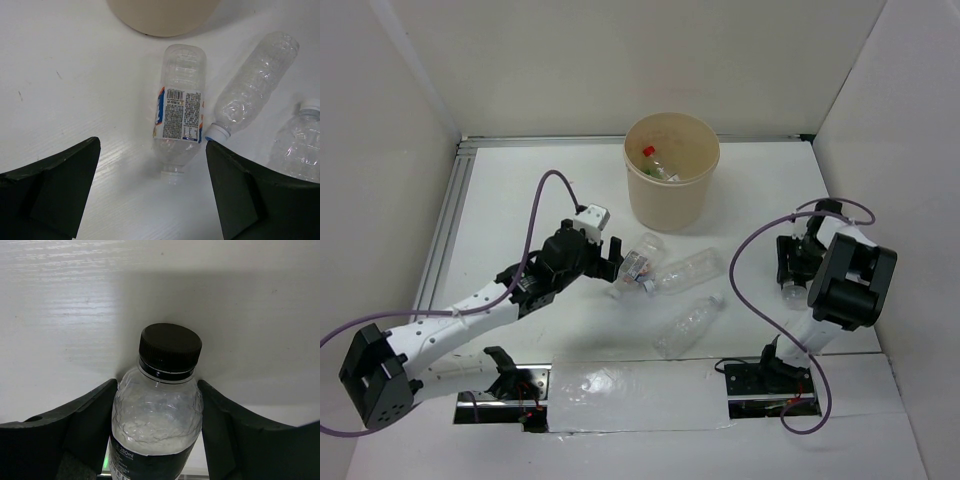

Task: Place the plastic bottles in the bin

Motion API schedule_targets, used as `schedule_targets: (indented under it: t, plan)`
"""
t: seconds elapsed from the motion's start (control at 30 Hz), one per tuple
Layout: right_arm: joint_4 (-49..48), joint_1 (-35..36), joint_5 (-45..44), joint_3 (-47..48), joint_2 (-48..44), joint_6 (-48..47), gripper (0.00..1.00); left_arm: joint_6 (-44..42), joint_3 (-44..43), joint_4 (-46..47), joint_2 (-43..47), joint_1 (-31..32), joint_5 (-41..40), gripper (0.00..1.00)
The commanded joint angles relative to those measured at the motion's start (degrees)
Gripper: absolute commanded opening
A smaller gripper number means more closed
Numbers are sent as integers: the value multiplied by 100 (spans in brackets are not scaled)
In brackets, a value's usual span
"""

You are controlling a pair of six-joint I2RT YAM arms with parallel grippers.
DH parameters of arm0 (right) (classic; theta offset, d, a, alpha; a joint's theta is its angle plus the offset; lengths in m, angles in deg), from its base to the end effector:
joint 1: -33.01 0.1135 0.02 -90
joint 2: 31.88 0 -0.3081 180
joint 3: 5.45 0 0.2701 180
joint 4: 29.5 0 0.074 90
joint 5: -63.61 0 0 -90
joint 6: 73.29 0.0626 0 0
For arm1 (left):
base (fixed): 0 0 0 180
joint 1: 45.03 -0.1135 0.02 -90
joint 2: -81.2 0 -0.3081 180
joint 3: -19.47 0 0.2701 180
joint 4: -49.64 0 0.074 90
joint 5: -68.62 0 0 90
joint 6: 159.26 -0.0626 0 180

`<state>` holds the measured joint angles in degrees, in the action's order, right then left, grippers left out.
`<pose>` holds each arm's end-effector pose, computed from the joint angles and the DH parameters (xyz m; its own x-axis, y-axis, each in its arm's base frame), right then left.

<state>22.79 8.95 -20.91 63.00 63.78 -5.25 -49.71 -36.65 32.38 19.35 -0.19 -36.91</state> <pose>0.2905 -0.1231 0.1626 -0.9785 0.0292 -0.2041 0.0259 0.9995 0.0189 0.2012 -0.1764 0.3057 -0.4298 -0.0272 -0.9025 0.3828 0.8997 -0.2095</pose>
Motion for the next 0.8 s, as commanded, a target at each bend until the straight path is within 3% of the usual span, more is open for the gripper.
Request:
schedule_targets:
  t: [0.0,0.13,0.3,0.4,0.6,0.77]
  plan:
    - [342,-56,392,300,24,-159,33,-39,92,364,-126,34,-161,100]
    - [1104,-3,1487,1543,-345,-650,15,-92,92,574,-512,34,-91,100]
    - [1591,400,3001,3593,-530,-985,11,-92,40,706,-951,34,85,100]
    - [995,883,3547,4533,-531,-898,9,-144,-21,759,-1198,34,199,100]
    - [-1605,2316,4076,5090,-654,243,9,-320,-198,978,-1830,-19,138,100]
    - [-1968,3362,3743,5916,285,709,9,-320,-435,1233,-2183,-19,191,100]
